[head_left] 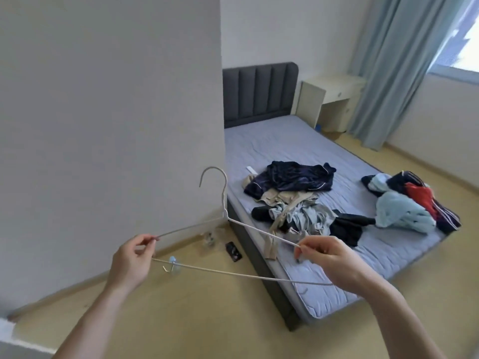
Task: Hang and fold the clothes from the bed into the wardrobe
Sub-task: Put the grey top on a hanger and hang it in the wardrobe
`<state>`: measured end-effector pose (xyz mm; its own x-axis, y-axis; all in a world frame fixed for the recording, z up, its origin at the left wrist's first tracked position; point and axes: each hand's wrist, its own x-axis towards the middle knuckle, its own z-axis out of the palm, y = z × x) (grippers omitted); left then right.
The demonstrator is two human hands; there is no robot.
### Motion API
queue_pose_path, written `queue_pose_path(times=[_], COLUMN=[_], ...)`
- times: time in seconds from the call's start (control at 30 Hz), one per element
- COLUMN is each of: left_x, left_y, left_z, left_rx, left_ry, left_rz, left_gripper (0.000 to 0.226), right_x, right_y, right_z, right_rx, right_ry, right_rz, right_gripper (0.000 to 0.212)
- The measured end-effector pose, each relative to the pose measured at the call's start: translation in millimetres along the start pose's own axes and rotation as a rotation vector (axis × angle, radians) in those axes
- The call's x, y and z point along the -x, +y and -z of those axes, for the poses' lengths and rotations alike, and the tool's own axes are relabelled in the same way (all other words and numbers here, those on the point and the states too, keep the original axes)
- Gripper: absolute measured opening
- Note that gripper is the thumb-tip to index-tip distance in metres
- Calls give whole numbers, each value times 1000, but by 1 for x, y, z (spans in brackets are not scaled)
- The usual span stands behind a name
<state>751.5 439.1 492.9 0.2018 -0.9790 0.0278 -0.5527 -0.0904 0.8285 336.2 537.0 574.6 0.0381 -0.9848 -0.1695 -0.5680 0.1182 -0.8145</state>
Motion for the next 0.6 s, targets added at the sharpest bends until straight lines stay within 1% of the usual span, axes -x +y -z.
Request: queue_pose_path(times=[0.13, 0.2, 0.3, 0.37, 0.47, 0.6], left_x=[-27, -39, -63, -81, -110, -154], left_y=[50, 70, 95, 108, 126, 147], left_z=[-73, -112, -173, -215, -284, -374], left_rx=[-19, -28, -11, -9, 34, 71], left_ry=[-102, -151, -204, -269, -410, -513], left_rz=[-87, -130, -149, -175, -196, -146], left_gripper=[17, 16, 14, 15, 14, 16], right_x=[3, 1, -11, -24, -54, -104], right_y=[46, 68, 102, 122, 146, 176], right_z=[38, 55, 84, 101, 125, 162], right_rx=[18, 14, -19, 0, 19, 1], right_ry=[181, 243, 319, 338, 310, 350], right_rz=[-123, -172, -236, -265, -303, -380], right_gripper=[33, 33, 32, 29, 27, 29])
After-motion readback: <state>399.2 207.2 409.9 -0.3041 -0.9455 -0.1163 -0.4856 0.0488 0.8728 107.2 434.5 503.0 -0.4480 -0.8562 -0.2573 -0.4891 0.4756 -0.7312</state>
